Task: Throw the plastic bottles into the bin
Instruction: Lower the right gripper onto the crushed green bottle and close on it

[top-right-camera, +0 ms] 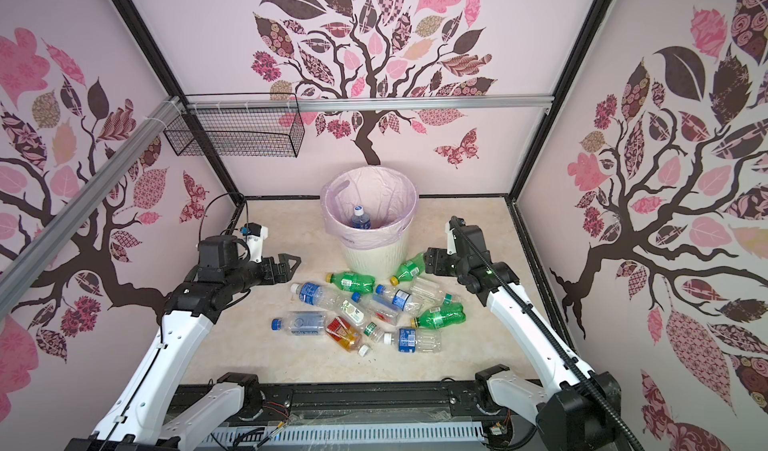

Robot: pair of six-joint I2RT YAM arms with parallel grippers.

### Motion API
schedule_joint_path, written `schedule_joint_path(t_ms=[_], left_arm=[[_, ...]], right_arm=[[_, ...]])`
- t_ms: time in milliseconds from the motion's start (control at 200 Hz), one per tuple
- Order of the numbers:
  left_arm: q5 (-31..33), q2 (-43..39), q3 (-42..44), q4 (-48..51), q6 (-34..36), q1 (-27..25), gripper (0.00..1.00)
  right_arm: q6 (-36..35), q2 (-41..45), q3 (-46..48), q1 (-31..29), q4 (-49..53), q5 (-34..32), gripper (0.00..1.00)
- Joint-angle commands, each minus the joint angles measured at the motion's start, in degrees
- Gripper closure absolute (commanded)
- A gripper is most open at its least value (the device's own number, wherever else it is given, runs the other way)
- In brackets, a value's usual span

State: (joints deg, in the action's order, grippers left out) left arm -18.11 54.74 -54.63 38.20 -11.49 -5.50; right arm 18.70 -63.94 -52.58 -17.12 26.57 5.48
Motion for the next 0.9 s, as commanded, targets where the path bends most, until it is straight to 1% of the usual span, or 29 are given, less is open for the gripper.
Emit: schedule_joint_path(t_ms=[0, 95, 225, 465, 735, 895], left_arm=[[0.1, -1.3, 1.8, -1.0, -0.3, 0.2, 0.03], [0.0, -1.9, 2.6, -1.2, -0.3, 0.3, 0.03], [0.3, -3.0, 3.6, -1.0, -0.1, 0.2, 0.03], [0.0, -4.0, 4.1, -0.8, 0.1, 0.2, 0.03], [-0.6, -6.0, 4.6, -0.5, -0.7, 0.2, 0.03], [-0.6, -6.5, 4.7, -0.1, -0.7, 0.3, 0.03]], right_arm=[[5.6, 2.2, 3.7, 0.2, -3.8, 2.2, 0.18], [8.5, 1.1, 7.7, 0.2, -9.1, 3.1, 0.19], [11.0, -3.4, 9.6, 0.2, -14.5, 4.8, 0.18], [14.2, -12.2, 8.6, 0.6, -22.4, 6.7, 0.17], [16.8, -20.8, 7.3, 2.7, -27.6, 8.7, 0.17], [16.6, -25.5, 5.4, 3.0, -29.5, 10.0, 0.16]])
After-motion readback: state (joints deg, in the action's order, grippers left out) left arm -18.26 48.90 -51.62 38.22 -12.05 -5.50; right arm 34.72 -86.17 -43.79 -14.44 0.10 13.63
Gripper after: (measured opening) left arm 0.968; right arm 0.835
